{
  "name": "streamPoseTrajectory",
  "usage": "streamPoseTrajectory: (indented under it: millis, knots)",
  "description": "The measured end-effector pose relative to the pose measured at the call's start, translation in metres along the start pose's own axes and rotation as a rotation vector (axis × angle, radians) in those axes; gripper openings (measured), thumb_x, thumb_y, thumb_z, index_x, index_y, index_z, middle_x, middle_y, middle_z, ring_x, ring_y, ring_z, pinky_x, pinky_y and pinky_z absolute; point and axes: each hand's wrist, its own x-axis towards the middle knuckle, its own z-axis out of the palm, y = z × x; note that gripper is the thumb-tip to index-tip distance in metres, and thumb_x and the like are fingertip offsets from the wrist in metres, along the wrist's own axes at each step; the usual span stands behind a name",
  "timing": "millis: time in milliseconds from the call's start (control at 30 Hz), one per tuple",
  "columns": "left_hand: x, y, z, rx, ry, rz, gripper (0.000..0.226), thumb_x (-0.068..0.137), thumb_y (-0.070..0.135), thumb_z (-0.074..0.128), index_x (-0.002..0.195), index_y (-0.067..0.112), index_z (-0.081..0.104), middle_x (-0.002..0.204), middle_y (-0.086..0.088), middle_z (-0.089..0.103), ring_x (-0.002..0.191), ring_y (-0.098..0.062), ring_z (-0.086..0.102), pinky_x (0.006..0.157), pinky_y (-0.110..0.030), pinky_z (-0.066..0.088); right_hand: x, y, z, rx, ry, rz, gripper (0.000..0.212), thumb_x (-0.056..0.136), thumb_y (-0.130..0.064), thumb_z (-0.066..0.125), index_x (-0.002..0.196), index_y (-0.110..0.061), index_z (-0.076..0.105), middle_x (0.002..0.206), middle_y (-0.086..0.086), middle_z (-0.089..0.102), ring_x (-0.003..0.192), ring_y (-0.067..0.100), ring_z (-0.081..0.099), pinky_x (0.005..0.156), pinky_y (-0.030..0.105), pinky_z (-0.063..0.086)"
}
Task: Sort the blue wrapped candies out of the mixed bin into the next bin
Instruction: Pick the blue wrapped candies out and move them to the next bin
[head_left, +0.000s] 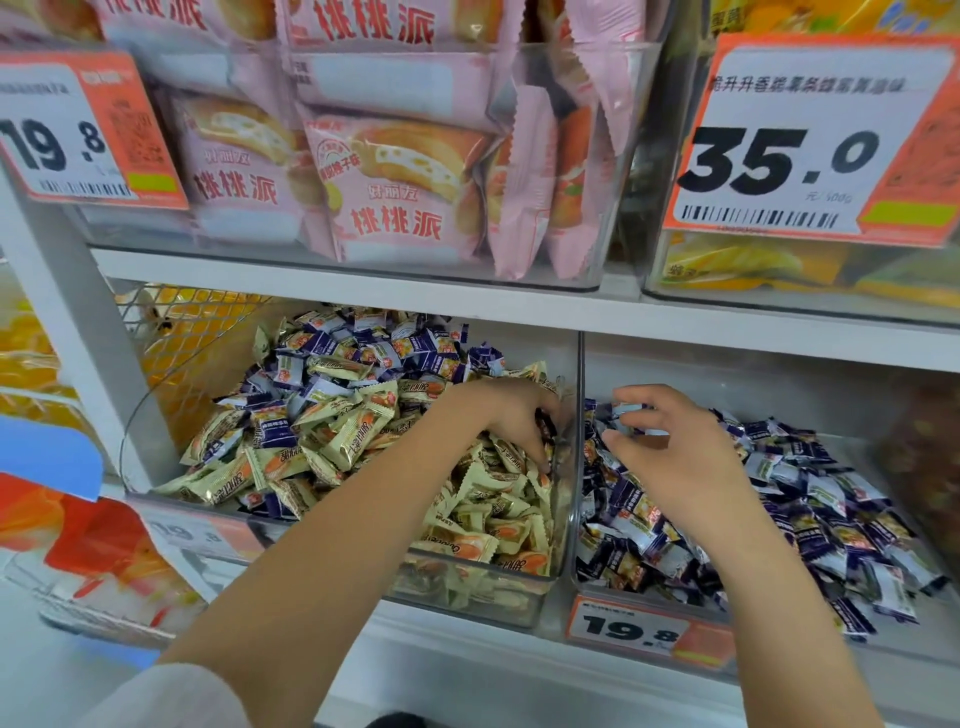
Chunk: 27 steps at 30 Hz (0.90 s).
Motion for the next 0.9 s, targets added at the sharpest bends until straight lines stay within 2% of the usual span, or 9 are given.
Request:
streamPoseTrajectory:
  millis: [133,233,333,433,500,567,733,833,900]
  knots:
    - [-0.009,-0.007,0.002,-0.074,0.107,0.032,0.048,0.072,0.031,0.078,0.113,0.019,0.056,0.116,-0.001,0.056,0.105,-0.022,0.052,0.086,-0.031,0.046,0.000,0.002,-0.002,0.010,-0.008,-0.002,0.037,0.088,-0.020,0.064,0.123,-0.026,0.055,0.109,-0.003,0.060,0.103,0.015,0.056,0.080,0.027,0.042]
    - [-0.021,-0.007,-0.001,-0.100,0.235,0.070,0.025,0.079,0.019,0.072,0.102,0.013,0.061,0.096,0.000,0.049,0.092,-0.018,0.047,0.071,-0.026,0.034,0.000,0.005,-0.003,0.019,-0.004,-0.009,0.036,0.088,-0.019,0.063,0.122,-0.027,0.055,0.111,-0.001,0.061,0.102,0.015,0.057,0.080,0.027,0.043]
    - [-0.035,-0.008,0.001,-0.213,0.296,0.075,0.017,0.078,0.013,0.071,0.093,0.014,0.064,0.099,0.002,0.052,0.098,-0.015,0.046,0.075,-0.023,0.031,-0.001,0.006,-0.003,0.032,-0.016,-0.015,0.035,0.089,-0.019,0.063,0.122,-0.027,0.055,0.111,-0.001,0.061,0.104,0.016,0.057,0.081,0.028,0.043]
    - [-0.051,-0.012,0.008,-0.365,0.446,0.074,0.011,0.079,0.016,0.071,0.086,0.016,0.063,0.099,0.007,0.059,0.104,-0.013,0.051,0.084,-0.023,0.034,-0.002,0.007,-0.005,0.058,-0.011,-0.027,0.034,0.089,-0.018,0.062,0.121,-0.027,0.056,0.112,0.000,0.061,0.106,0.017,0.057,0.080,0.030,0.045]
    - [-0.062,-0.012,0.013,-0.487,0.576,0.081,0.009,0.081,0.018,0.070,0.085,0.016,0.062,0.096,0.009,0.061,0.101,-0.010,0.054,0.087,-0.021,0.037,-0.002,0.007,-0.006,0.073,-0.003,-0.042,0.032,0.090,-0.016,0.061,0.120,-0.026,0.056,0.110,0.000,0.060,0.105,0.017,0.056,0.080,0.029,0.044]
    - [-0.073,-0.010,0.014,-0.598,0.673,0.087,0.009,0.081,0.018,0.070,0.084,0.015,0.062,0.093,0.006,0.063,0.094,-0.010,0.056,0.082,-0.017,0.038,-0.003,0.006,-0.007,0.096,0.017,-0.073,0.030,0.090,-0.015,0.061,0.118,-0.025,0.057,0.107,-0.001,0.061,0.103,0.016,0.057,0.080,0.027,0.044]
    - [-0.101,0.000,0.011,-0.887,0.831,0.087,0.011,0.082,0.020,0.069,0.089,0.014,0.064,0.100,0.000,0.066,0.082,-0.006,0.058,0.069,-0.007,0.043,-0.010,-0.011,-0.005,0.131,0.101,-0.243,0.024,0.088,-0.010,0.062,0.106,-0.025,0.064,0.094,-0.011,0.064,0.084,-0.005,0.058,0.066,0.000,0.039]
    - [-0.115,0.003,0.014,-1.017,0.853,0.093,0.009,0.082,0.019,0.069,0.089,0.018,0.064,0.093,0.006,0.067,0.081,-0.007,0.057,0.075,-0.018,0.045,-0.016,-0.026,0.001,0.184,0.119,-0.343,0.026,0.088,-0.009,0.061,0.102,-0.030,0.064,0.092,-0.017,0.063,0.086,-0.009,0.057,0.071,0.002,0.042]
    - [-0.119,0.004,0.015,-1.074,0.840,0.129,0.009,0.081,0.015,0.069,0.087,0.019,0.064,0.085,0.009,0.065,0.082,-0.008,0.057,0.080,-0.025,0.045,-0.020,-0.034,0.010,0.210,0.089,-0.382,0.027,0.090,-0.011,0.058,0.107,-0.031,0.063,0.095,-0.018,0.063,0.089,-0.006,0.058,0.077,0.013,0.050]
